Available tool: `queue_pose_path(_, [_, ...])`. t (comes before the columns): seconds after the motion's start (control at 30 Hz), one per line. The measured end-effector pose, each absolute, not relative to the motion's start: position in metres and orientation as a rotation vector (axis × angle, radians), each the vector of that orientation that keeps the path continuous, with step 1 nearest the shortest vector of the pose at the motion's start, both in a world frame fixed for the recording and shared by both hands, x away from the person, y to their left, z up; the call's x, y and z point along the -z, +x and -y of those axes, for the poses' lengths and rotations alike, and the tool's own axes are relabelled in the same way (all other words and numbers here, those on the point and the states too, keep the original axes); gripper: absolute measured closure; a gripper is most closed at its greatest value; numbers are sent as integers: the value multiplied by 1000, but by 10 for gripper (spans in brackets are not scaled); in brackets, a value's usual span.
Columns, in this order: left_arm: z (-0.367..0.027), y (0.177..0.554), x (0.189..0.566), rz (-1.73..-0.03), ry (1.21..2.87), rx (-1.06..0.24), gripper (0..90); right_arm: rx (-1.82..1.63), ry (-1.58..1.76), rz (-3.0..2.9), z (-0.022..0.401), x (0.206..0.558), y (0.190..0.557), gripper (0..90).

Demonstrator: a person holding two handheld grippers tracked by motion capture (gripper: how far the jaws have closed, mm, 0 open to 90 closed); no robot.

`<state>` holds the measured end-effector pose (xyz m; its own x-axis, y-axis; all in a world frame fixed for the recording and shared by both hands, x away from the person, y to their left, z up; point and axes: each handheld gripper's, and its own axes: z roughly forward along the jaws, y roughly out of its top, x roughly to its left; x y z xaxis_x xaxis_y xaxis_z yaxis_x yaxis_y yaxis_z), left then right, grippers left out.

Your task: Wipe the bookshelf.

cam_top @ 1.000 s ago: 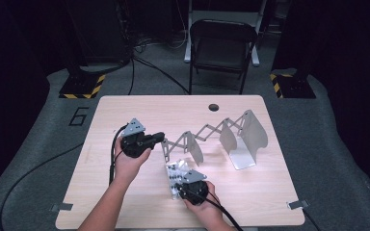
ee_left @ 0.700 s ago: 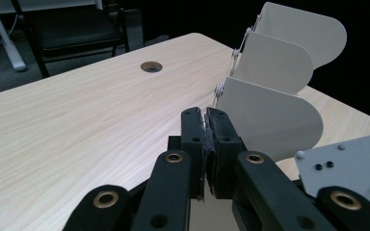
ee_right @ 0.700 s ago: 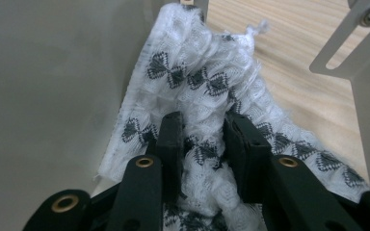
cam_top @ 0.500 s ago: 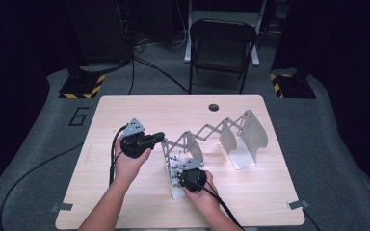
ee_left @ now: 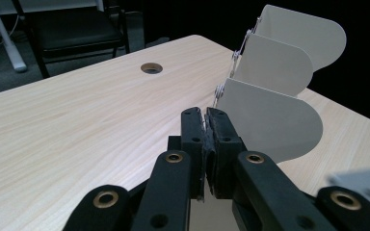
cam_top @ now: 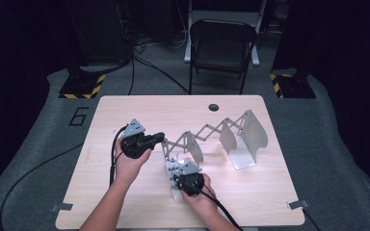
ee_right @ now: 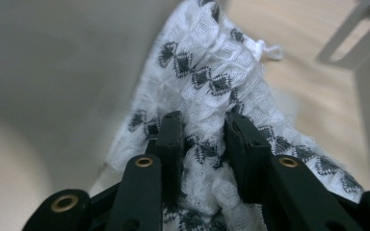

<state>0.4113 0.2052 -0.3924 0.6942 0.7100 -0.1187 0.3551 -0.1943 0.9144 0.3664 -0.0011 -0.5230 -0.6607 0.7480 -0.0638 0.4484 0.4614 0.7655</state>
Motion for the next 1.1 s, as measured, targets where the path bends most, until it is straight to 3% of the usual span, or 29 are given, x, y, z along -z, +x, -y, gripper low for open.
queue_pose_path(0.2, [-207,412,393,-848,1795,-384,876,-977,1057,-2241,0,522,379,678])
queue_pose_path(0.47, [-205,412,393,-849,1796,-400,876,-929,1087,-2342,18,515,356,680])
queue_pose_path(0.63, [-205,412,393,-845,1795,-398,874,-973,1013,-2343,8,518,341,667])
queue_pose_path(0.7, [-206,412,393,-841,1797,-397,874,-1020,1062,-2311,3,519,347,593])
queue_pose_path(0.77, [-207,412,394,-848,1789,-391,874,-1018,1080,-2287,1,518,352,421])
queue_pose_path(0.83, [-207,412,394,-849,1788,-384,874,-1006,1071,-2281,4,520,356,362])
queue_pose_path(0.97, [-208,412,393,-860,1786,-371,873,-1035,1079,-2299,8,524,357,368])
queue_pose_path(1.1, [-218,410,383,-877,1769,-383,824,-1049,1046,-2324,9,525,356,469])
